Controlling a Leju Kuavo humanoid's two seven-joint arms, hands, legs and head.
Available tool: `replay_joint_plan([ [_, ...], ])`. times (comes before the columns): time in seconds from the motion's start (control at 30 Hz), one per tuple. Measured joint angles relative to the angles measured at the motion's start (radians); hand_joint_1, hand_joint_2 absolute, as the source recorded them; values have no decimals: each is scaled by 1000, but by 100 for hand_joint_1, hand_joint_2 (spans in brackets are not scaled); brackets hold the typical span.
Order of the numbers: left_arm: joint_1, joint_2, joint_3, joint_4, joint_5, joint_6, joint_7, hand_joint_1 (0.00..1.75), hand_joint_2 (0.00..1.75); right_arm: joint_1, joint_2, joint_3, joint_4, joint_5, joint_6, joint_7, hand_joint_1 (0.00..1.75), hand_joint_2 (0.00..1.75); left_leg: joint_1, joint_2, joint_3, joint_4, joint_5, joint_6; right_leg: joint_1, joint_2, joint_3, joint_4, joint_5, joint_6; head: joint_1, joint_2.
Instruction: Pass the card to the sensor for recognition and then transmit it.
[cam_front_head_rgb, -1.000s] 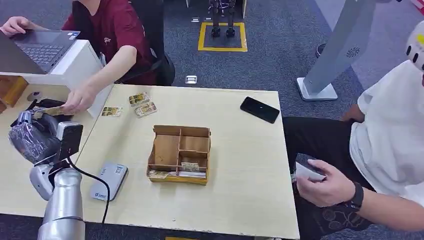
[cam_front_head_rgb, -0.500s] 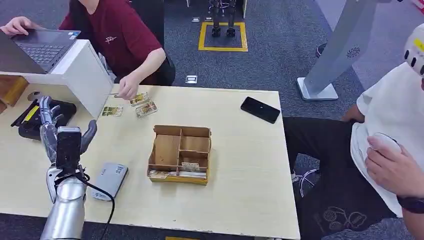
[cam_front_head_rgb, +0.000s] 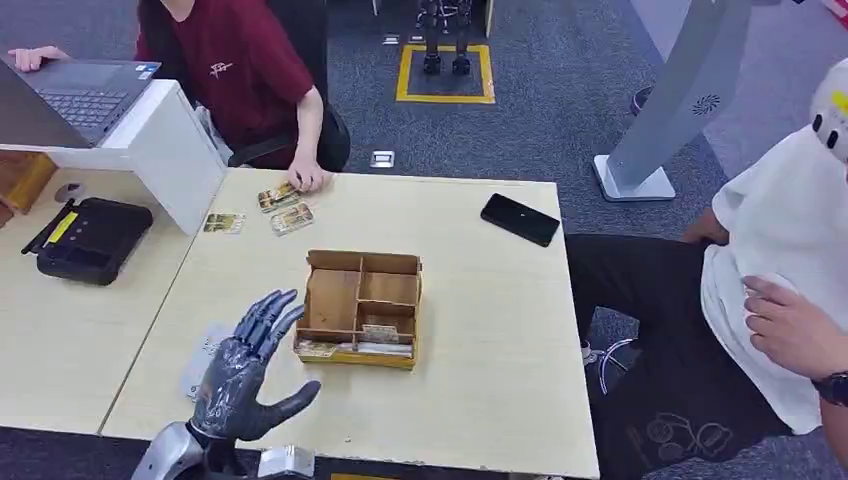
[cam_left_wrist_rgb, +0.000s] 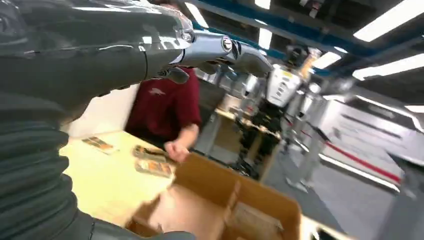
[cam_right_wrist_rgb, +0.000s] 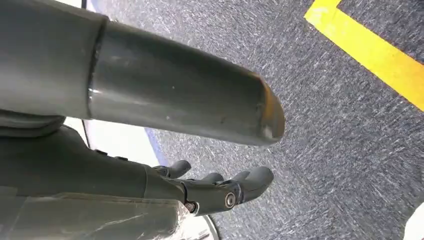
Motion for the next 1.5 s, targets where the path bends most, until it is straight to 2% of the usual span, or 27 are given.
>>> replay_joint_plan([
  [0.17,27,41,-69,-14,-10,0,2,0,175,0,0,-5,0,1,0,1,0,0,0,0,0,0,0,0,0,-1,0,0,0,0,0,0],
  [0.33,32,57,-107,-15,-183,55,76,0,175,0,0,-5,0,6,1,10,0,0,0,0,0,0,0,0,0,-1,1,0,0,0,0,0],
  [0.67,33,65,-136,-9,-201,66,89,0,175,-1,0,-5,0,7,1,11,0,0,0,0,0,0,0,0,0,-1,1,0,0,0,0,0],
  [0.77,30,66,-142,5,-250,94,158,0,175,-2,0,-5,0,15,1,11,0,0,0,0,0,0,0,0,0,-1,1,0,0,0,0,0],
  [0.87,20,66,-143,49,-349,133,258,0,175,-3,0,-5,0,24,1,11,0,0,0,0,0,0,0,0,0,-1,1,0,0,0,0,0],
  [0.93,15,66,-143,79,-400,149,304,0,175,-4,0,-5,0,27,1,11,0,0,0,0,0,0,0,0,0,-1,1,0,0,0,0,0],
  [1.03,-2,61,-143,140,-460,178,361,0,175,-5,0,-5,0,34,1,11,0,0,0,-1,0,0,0,0,0,-1,1,0,0,0,0,0],
  [1.17,-18,43,-138,214,-530,185,431,0,175,-6,0,-5,-1,40,0,5,0,0,0,-1,0,0,0,0,0,-1,1,0,0,0,0,0],
  [1.3,-31,27,-124,273,-546,186,458,0,175,-6,0,-5,-1,47,0,1,0,0,0,0,0,0,0,0,0,-1,1,0,0,0,0,0],
  [1.5,-39,12,-107,317,-554,185,463,0,175,-6,0,-6,-1,49,-2,-1,0,0,0,-1,0,0,0,0,0,-1,1,0,0,0,0,0],
])
